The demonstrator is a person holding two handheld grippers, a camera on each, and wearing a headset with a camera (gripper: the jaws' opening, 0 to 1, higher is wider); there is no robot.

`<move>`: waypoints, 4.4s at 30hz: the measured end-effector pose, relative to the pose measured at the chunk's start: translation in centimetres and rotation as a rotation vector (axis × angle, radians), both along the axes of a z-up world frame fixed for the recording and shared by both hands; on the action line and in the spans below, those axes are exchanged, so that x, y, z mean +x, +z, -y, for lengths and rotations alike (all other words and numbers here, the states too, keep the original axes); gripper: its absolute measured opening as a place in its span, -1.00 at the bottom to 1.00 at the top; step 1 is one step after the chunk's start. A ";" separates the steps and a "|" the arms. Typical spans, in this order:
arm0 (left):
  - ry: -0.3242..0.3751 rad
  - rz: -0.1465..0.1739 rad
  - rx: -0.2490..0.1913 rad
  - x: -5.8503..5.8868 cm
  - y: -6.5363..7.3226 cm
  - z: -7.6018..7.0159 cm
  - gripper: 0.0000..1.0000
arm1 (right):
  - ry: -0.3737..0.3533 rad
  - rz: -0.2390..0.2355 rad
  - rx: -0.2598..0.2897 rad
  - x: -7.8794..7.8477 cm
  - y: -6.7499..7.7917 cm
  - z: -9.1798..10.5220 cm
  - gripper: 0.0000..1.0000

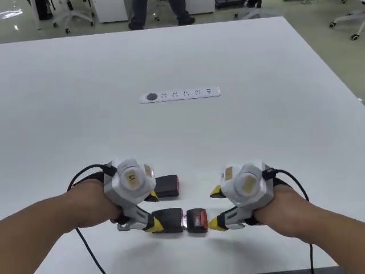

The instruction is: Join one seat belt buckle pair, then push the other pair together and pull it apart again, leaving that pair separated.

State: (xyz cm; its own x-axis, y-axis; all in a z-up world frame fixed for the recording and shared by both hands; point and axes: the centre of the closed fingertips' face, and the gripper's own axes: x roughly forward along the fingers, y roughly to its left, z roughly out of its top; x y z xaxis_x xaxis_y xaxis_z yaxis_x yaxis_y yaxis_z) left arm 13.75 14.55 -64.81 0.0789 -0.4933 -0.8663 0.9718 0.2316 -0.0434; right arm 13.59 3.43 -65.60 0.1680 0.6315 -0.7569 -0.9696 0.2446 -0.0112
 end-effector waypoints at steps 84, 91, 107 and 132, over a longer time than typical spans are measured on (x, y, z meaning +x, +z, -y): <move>-0.166 0.043 0.080 7.3 -4.6 -0.1 -0.34 | -0.001 -0.040 0.026 7.2 -3.2 -2.1 -0.31; -0.163 0.036 0.087 7.3 -4.5 0.1 -0.34 | 0.039 -0.009 -0.021 7.3 -3.4 -2.6 -0.31; -0.207 0.039 0.067 7.3 -4.6 0.1 -0.35 | 0.077 0.033 0.011 7.5 -3.2 -3.7 -0.33; -0.256 0.039 0.093 6.8 -4.0 0.9 -0.34 | 0.083 0.040 0.024 7.6 -3.5 -5.3 -0.32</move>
